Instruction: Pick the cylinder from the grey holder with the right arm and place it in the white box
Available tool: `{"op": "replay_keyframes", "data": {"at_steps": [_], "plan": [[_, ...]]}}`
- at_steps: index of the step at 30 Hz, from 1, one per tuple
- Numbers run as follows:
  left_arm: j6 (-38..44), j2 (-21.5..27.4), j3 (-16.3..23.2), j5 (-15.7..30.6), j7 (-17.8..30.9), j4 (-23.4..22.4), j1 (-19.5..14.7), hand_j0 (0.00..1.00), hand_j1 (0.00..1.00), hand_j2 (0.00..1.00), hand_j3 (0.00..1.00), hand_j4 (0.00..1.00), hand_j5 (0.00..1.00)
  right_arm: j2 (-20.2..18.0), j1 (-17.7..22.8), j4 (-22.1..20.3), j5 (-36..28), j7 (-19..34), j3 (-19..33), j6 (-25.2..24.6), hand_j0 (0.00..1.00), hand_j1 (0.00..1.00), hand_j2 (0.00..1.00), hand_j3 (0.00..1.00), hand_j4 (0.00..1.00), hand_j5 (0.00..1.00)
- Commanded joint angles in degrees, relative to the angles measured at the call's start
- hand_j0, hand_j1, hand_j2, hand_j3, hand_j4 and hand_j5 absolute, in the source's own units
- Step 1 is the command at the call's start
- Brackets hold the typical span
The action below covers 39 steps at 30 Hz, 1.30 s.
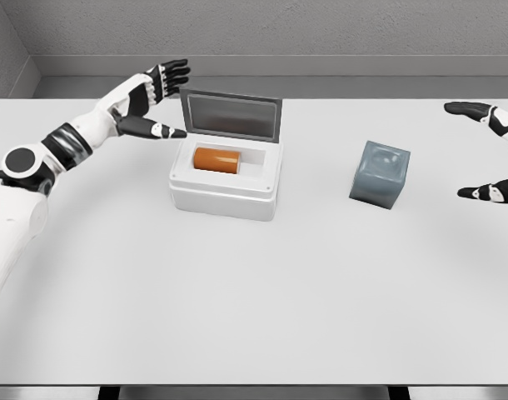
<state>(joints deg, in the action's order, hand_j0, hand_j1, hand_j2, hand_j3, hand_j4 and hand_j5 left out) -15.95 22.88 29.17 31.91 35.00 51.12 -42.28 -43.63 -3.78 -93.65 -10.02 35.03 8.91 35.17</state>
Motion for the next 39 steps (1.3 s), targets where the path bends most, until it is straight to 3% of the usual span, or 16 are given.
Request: {"op": "replay_keyframes", "data": {"at_steps": [1,29,35,39], "plan": [[-0.14,0.15,-0.08,0.44,0.0,1.17,0.0,1.0,1.0,1.0,1.0,1.0,1.0,0.39,0.0,-0.04,-0.53,-0.03,-0.03,-0.17,1.0,1.0,1.0,1.0,1.0,1.0],[-0.14,8.05,-0.69,1.05,0.0,16.38,7.82,1.0,1.0,1.0,1.0,1.0,1.0,1.18,0.18,-0.13,-0.62,-0.03,0.14,-0.17,1.0,1.0,1.0,1.0,1.0,1.0],[-0.22,12.8,-2.98,2.54,0.0,16.12,7.47,1.0,1.0,1.0,1.0,1.0,1.0,2.77,0.35,-2.59,-0.53,-0.03,0.14,-0.17,1.0,1.0,1.0,1.0,1.0,1.0],[-1.1,20.18,-2.98,3.42,0.0,17.0,8.0,1.0,1.0,1.0,1.0,1.0,1.0,2.77,1.14,-1.89,-0.44,-0.03,0.14,-0.17,1.0,1.0,1.0,1.0,1.0,1.0]]}}
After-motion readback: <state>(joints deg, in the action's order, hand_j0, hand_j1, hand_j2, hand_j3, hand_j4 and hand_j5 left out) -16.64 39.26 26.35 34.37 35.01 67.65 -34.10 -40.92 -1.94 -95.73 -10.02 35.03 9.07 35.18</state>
